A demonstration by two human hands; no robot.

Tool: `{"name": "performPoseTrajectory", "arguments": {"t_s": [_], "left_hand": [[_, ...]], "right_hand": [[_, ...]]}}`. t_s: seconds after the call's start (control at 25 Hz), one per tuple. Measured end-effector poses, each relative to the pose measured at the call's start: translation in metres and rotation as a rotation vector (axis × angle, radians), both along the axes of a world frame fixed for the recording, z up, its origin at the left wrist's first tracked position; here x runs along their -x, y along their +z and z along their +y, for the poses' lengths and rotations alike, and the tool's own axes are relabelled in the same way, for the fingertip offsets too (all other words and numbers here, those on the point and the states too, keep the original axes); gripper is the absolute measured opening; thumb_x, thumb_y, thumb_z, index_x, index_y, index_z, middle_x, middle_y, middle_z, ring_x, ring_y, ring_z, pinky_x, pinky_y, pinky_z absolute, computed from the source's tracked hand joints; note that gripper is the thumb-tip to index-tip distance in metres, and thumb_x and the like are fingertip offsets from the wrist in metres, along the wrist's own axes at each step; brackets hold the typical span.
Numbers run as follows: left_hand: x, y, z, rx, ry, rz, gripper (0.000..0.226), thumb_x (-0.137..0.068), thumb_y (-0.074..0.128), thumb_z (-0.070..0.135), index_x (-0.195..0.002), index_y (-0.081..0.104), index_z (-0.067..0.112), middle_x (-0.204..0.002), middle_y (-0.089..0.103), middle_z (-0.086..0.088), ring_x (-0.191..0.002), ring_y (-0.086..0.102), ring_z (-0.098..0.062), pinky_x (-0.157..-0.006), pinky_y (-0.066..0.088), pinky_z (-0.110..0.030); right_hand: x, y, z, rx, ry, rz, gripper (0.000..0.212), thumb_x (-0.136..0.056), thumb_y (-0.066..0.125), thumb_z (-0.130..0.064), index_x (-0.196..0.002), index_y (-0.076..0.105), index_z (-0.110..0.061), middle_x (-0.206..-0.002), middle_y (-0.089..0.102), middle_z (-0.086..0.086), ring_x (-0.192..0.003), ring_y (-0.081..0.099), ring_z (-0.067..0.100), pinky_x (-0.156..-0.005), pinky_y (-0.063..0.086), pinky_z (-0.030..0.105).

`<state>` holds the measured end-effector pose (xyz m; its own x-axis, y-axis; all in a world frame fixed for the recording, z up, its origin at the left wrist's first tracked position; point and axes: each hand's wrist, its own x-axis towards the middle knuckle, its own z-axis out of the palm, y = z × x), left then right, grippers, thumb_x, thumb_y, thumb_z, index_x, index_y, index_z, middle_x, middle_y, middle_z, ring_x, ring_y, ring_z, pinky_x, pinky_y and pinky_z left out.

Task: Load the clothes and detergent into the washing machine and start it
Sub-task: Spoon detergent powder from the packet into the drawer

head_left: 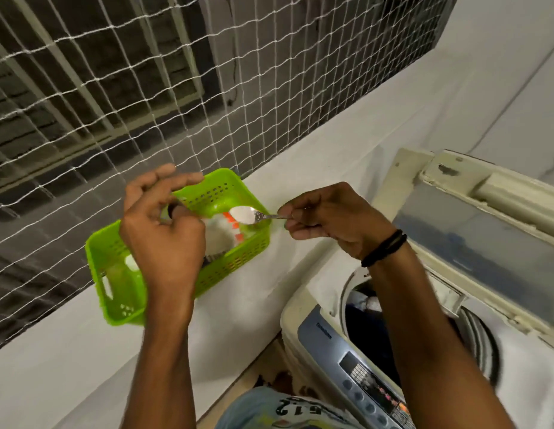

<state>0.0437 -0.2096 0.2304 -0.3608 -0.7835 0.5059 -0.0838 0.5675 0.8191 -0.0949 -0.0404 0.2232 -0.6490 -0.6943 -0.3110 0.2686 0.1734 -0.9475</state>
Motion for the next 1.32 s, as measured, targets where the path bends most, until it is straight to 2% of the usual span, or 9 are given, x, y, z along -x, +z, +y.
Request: {"name": "performPoseTrajectory", "arguments": {"t_s": [0.16,0.28,0.4,0.56,0.72,0.92,1.08,1.16,1.32], "left_hand": [[0.037,-0.002,0.03,0.023,-0.118,0.103,0.047,-0.071,0.045,-0.012,-0.093,0.075,0.016,-0.11,0.066,-0.014,-0.108,0.057,0.003,-0.091,0.048,-0.021],[0.068,-0.007,0.062,0.042,-0.277,0.118,0.049,-0.071,0.042,-0.016,-0.093,0.073,0.014,-0.108,0.065,-0.015,-0.105,0.057,0.003,-0.087,0.044,-0.012],[0.097,-0.021,0.095,0.101,-0.391,0.056,0.048,-0.074,0.042,-0.014,-0.093,0.074,0.015,-0.108,0.066,-0.008,-0.105,0.061,-0.009,-0.08,0.046,-0.017],[0.135,-0.053,0.139,0.057,-0.559,-0.054,0.047,-0.076,0.044,-0.014,-0.096,0.074,0.017,-0.108,0.066,0.0,-0.103,0.061,-0.009,-0.079,0.047,-0.016],[0.172,-0.1,0.188,-0.074,-0.715,-0.28,0.043,-0.079,0.049,-0.01,-0.101,0.073,0.018,-0.109,0.066,0.004,-0.099,0.061,-0.009,-0.08,0.042,-0.005],[0.222,-0.189,0.243,-0.337,-0.88,-0.66,0.031,-0.082,0.052,0.004,-0.098,0.071,0.022,-0.1,0.072,0.004,-0.096,0.068,-0.017,-0.081,0.049,-0.022],[0.24,-0.241,0.281,-0.415,-0.877,-0.901,0.021,-0.089,0.056,0.013,-0.102,0.073,0.013,-0.106,0.073,-0.01,-0.102,0.066,-0.029,-0.086,0.05,-0.03],[0.243,-0.255,0.291,-0.466,-0.913,-0.984,0.025,-0.09,0.056,0.008,-0.109,0.07,0.015,-0.106,0.07,-0.011,-0.098,0.065,-0.027,-0.082,0.048,-0.027],[0.245,-0.288,0.304,-0.375,-0.91,-1.075,0.019,-0.086,0.056,0.004,-0.078,0.049,0.02,-0.081,0.048,-0.006,-0.077,0.046,-0.016,-0.067,0.033,-0.023]], "right_hand": [[0.007,0.001,0.053,0.006,-0.169,-0.028,0.031,-0.089,0.039,0.024,-0.103,0.066,0.018,-0.073,0.068,0.016,-0.063,0.067,0.019,-0.061,0.06,0.024],[0.007,0.0,0.094,-0.071,-0.321,0.019,0.024,-0.09,0.048,0.017,-0.099,0.07,0.012,-0.081,0.067,0.022,-0.068,0.066,0.021,-0.063,0.059,0.022],[0.01,-0.012,0.134,-0.119,-0.466,0.027,0.022,-0.09,0.05,0.015,-0.097,0.07,0.009,-0.079,0.067,0.021,-0.065,0.066,0.019,-0.063,0.059,0.022],[0.018,-0.043,0.193,-0.107,-0.694,-0.031,0.024,-0.09,0.046,0.018,-0.098,0.068,0.012,-0.077,0.064,0.02,-0.058,0.067,0.016,-0.062,0.06,0.023],[0.03,-0.093,0.249,-0.119,-0.914,-0.133,0.028,-0.09,0.048,0.017,-0.081,0.07,0.002,-0.084,0.07,0.018,-0.065,0.069,0.018,-0.065,0.061,0.025],[0.05,-0.179,0.298,-0.292,-1.077,-0.176,0.019,-0.088,0.053,0.015,-0.09,0.071,0.009,-0.075,0.069,0.019,-0.057,0.065,0.021,-0.056,0.058,0.023],[0.062,-0.241,0.309,-0.578,-1.116,-0.122,0.025,-0.078,0.063,0.006,-0.071,0.078,-0.013,-0.087,0.076,0.008,-0.086,0.07,0.021,-0.081,0.056,0.027],[0.061,-0.257,0.302,-0.758,-1.057,-0.027,0.02,-0.08,0.064,-0.001,-0.084,0.079,-0.013,-0.093,0.075,0.0,-0.094,0.068,0.014,-0.084,0.047,0.019],[0.044,-0.294,0.287,-0.896,-0.893,0.162,0.03,-0.087,0.056,-0.005,-0.11,0.073,-0.014,-0.107,0.073,0.014,-0.102,0.066,0.032,-0.087,0.048,0.029]]}}
